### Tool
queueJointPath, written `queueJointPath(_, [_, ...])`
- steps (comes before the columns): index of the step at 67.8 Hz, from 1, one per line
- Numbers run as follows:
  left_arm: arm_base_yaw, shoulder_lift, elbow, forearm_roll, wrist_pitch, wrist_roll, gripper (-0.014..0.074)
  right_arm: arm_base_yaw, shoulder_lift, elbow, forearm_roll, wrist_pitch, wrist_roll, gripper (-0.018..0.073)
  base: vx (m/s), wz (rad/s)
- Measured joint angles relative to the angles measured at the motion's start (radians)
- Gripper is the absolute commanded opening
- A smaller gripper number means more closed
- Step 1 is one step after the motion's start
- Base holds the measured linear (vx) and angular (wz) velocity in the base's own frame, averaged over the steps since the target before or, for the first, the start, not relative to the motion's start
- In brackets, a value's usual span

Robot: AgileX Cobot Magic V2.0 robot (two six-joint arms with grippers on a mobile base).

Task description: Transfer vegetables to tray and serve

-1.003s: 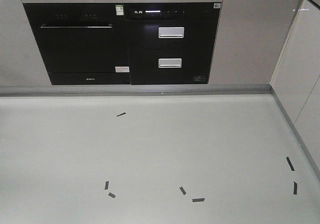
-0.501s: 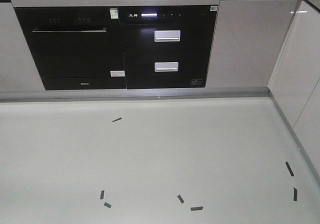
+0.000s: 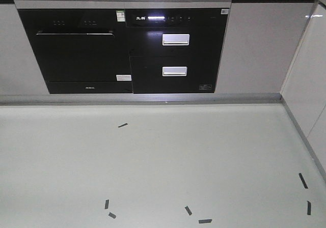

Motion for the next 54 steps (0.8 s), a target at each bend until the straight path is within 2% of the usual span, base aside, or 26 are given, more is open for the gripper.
queueJointPath(54, [0.0,0.0,0.0,0.0,0.0,0.0,-0.0006,0.0,0.0,0.0,0.0,0.0,0.0,-0.0003,0.08,0.05])
